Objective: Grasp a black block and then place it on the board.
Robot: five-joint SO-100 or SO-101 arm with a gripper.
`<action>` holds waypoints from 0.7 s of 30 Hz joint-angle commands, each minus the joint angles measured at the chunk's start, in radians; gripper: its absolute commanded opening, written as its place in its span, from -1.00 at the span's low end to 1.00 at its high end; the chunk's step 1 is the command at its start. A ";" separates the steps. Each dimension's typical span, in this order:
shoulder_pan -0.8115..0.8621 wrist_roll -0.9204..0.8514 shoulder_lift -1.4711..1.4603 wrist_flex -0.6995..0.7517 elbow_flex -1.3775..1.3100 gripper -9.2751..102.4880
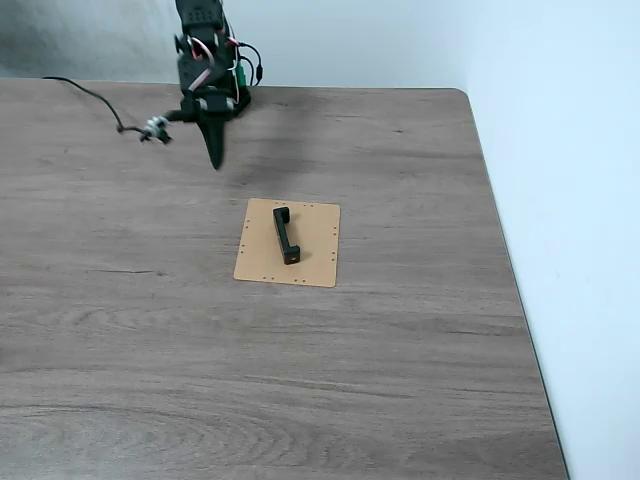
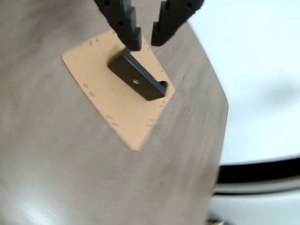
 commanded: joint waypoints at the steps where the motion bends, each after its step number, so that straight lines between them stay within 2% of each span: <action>1: 0.023 0.043 0.124 0.064 0.084 -0.83; 5: 0.054 0.077 0.238 0.095 0.167 -0.83; 8: 0.066 0.178 0.324 0.123 0.230 -0.83; 12: 0.081 0.252 0.500 -0.028 0.479 -0.83; 14: 0.086 0.267 0.604 -0.054 0.588 -0.83; 21: 0.060 0.345 0.775 0.069 0.678 -0.83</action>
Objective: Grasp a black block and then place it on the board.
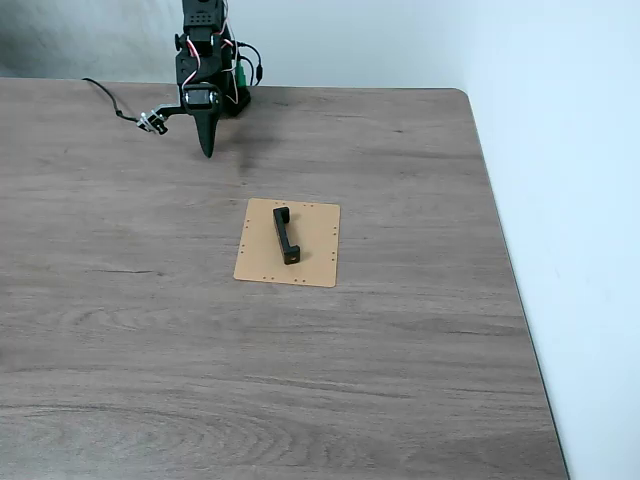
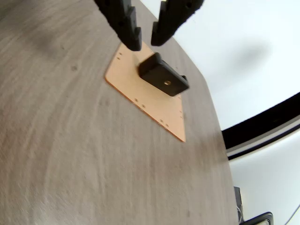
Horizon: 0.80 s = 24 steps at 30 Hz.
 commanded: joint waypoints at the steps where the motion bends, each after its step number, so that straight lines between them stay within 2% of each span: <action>1: -0.009 0.032 0.061 0.051 0.020 -0.83; 15: -0.009 0.051 0.311 0.112 0.242 -0.83; 24: -0.006 0.049 0.367 0.140 0.261 -0.83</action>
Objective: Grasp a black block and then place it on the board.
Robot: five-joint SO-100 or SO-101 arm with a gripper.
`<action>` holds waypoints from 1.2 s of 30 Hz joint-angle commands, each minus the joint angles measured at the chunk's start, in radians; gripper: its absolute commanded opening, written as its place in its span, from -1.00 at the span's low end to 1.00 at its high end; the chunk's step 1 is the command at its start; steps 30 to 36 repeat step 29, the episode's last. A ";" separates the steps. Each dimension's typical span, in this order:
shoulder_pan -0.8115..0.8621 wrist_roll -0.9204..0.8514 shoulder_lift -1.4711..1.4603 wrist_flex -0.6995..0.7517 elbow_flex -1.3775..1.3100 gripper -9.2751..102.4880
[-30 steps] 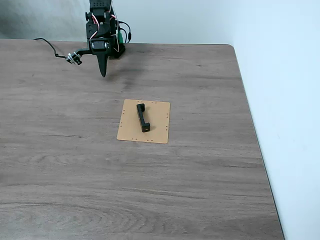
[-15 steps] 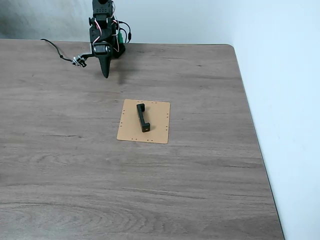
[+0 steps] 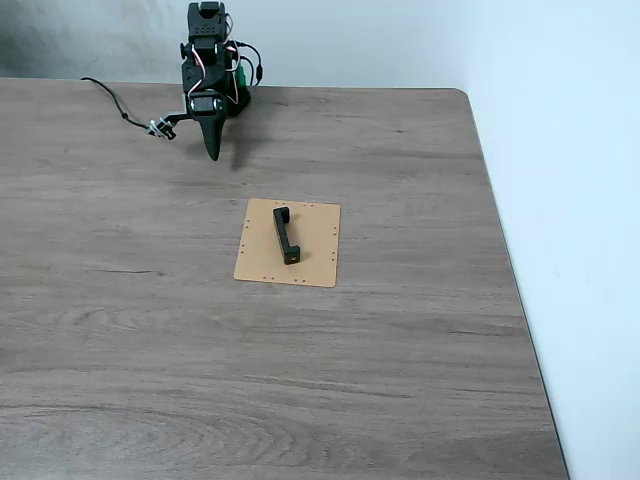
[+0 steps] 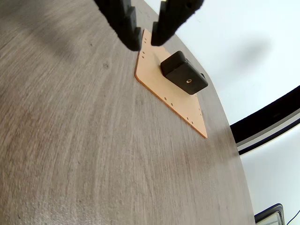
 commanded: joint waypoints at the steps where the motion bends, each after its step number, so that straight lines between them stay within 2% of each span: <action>1: -0.009 0.005 0.020 0.017 0.008 -0.83; 36: -0.009 0.000 0.021 0.017 0.008 -0.83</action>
